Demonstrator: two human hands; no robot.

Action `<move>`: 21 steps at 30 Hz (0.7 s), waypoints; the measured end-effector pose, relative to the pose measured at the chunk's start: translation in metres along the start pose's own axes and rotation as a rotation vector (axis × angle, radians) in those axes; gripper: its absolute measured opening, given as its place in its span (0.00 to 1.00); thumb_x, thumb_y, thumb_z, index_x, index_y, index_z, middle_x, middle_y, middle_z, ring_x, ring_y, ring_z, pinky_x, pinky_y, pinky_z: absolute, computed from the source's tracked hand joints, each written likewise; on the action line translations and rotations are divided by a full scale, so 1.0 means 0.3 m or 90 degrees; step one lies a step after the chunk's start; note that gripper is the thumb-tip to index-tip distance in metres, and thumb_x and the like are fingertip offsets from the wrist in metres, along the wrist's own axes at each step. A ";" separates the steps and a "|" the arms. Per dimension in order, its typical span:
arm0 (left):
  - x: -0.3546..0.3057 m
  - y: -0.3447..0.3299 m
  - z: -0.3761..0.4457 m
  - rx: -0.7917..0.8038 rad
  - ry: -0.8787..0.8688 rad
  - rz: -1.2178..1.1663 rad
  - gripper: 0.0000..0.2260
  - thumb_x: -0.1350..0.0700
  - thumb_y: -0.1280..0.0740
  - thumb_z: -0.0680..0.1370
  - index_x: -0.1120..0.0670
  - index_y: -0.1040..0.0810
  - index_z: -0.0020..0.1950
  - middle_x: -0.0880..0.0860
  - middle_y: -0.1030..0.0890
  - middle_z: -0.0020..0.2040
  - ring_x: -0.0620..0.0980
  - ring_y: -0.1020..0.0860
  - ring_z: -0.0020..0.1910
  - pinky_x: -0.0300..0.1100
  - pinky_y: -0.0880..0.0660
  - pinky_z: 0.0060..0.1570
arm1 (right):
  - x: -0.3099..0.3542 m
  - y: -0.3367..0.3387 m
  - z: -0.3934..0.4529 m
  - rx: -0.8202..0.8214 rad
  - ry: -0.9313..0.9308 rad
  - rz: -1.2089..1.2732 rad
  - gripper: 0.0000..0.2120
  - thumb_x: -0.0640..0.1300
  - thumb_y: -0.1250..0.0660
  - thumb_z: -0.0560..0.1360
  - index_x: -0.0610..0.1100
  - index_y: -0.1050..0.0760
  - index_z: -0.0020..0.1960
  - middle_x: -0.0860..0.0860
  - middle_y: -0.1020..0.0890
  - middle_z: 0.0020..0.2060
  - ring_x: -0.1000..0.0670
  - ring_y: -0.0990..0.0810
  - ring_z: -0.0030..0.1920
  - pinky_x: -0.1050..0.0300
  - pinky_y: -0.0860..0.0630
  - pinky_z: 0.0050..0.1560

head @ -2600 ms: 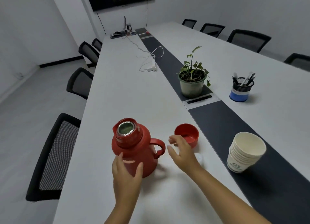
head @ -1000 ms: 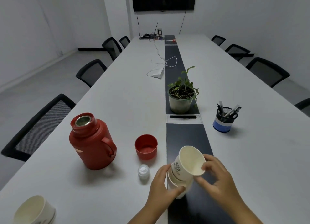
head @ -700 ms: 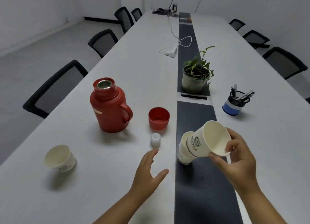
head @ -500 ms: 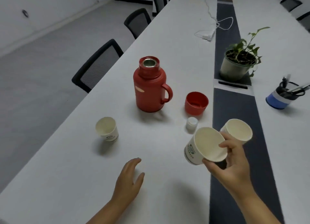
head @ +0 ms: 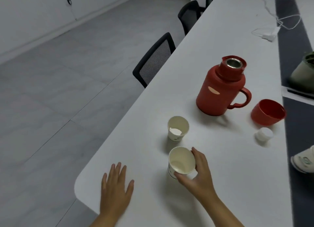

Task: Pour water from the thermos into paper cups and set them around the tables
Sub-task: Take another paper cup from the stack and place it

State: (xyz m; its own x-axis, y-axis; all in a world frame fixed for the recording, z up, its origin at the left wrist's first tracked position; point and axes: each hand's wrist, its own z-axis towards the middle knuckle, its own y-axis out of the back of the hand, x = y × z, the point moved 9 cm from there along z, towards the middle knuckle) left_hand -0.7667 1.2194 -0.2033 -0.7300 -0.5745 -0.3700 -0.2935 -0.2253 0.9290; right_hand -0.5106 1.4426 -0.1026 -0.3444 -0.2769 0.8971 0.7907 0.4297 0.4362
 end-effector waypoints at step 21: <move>-0.034 -0.042 -0.004 0.058 -0.015 -0.014 0.35 0.34 0.55 0.87 0.56 0.20 0.74 0.58 0.25 0.78 0.61 0.31 0.79 0.54 0.52 0.83 | -0.020 -0.193 -0.026 0.013 -0.035 -0.013 0.55 0.49 0.12 0.62 0.48 0.37 0.82 0.60 0.28 0.73 0.56 0.27 0.74 0.52 0.25 0.72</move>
State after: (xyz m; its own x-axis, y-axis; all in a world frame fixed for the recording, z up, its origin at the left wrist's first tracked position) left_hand -0.7548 1.2272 -0.2112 -0.7366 -0.5513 -0.3919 -0.3638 -0.1655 0.9167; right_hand -0.5505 1.4128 -0.1337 -0.3878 -0.2388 0.8903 0.7725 0.4426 0.4553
